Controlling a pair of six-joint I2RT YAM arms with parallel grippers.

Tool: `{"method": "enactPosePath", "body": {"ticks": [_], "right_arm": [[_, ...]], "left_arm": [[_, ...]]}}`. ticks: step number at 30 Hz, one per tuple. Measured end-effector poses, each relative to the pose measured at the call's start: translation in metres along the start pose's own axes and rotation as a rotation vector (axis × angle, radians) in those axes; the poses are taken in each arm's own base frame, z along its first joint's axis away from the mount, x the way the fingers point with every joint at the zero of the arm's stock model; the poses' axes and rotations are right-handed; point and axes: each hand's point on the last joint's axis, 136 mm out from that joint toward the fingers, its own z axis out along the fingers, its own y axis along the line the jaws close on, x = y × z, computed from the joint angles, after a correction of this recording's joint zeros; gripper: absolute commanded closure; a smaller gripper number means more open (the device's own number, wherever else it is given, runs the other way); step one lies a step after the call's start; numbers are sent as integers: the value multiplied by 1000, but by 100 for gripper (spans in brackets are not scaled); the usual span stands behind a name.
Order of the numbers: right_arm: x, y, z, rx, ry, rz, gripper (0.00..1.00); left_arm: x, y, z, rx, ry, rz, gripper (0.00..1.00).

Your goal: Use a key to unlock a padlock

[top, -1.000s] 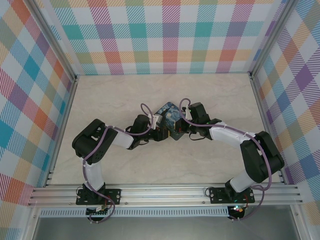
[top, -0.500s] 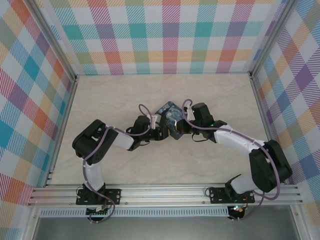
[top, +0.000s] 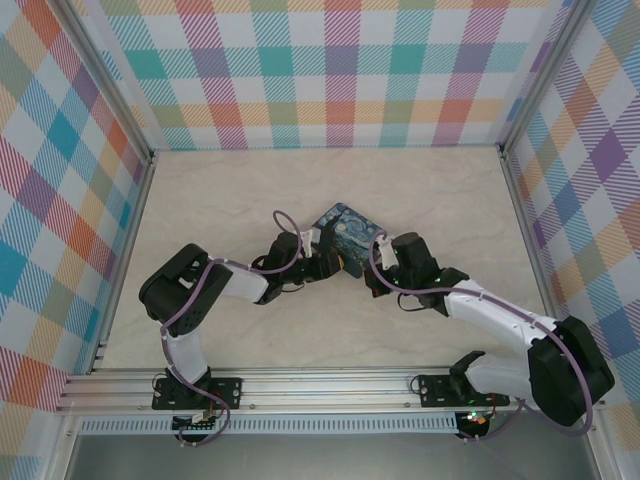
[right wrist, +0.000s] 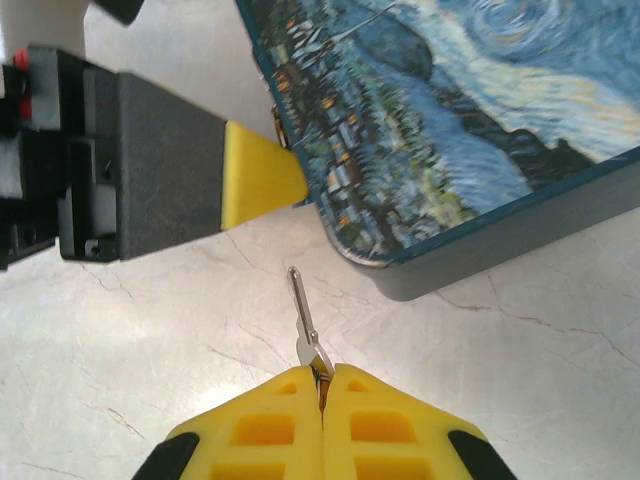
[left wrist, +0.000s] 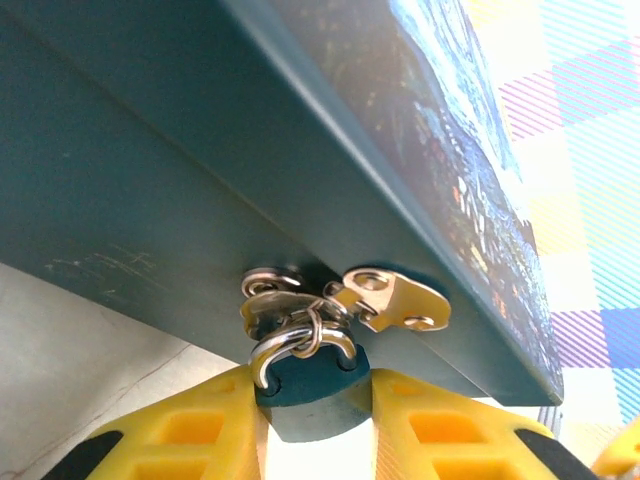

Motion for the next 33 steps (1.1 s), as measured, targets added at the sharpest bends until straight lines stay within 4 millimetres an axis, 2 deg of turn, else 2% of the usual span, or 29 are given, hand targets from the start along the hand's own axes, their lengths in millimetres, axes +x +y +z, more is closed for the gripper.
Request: {"method": "enactPosePath", "body": {"ticks": [6, 13, 26, 33], "right_arm": [[19, 7, 11, 21, 60, -77, 94], [43, 2, 30, 63, 153, -122, 94], [15, 4, 42, 94, 131, -153, 94], [12, 0, 45, 124, 141, -153, 94]], "left_arm": [[0, -10, -2, 12, -8, -49, 76], [-4, -15, -4, 19, -20, -73, 77], [-4, -16, -5, 22, -21, -87, 78], [-4, -16, -5, 22, -22, -89, 78]]}}
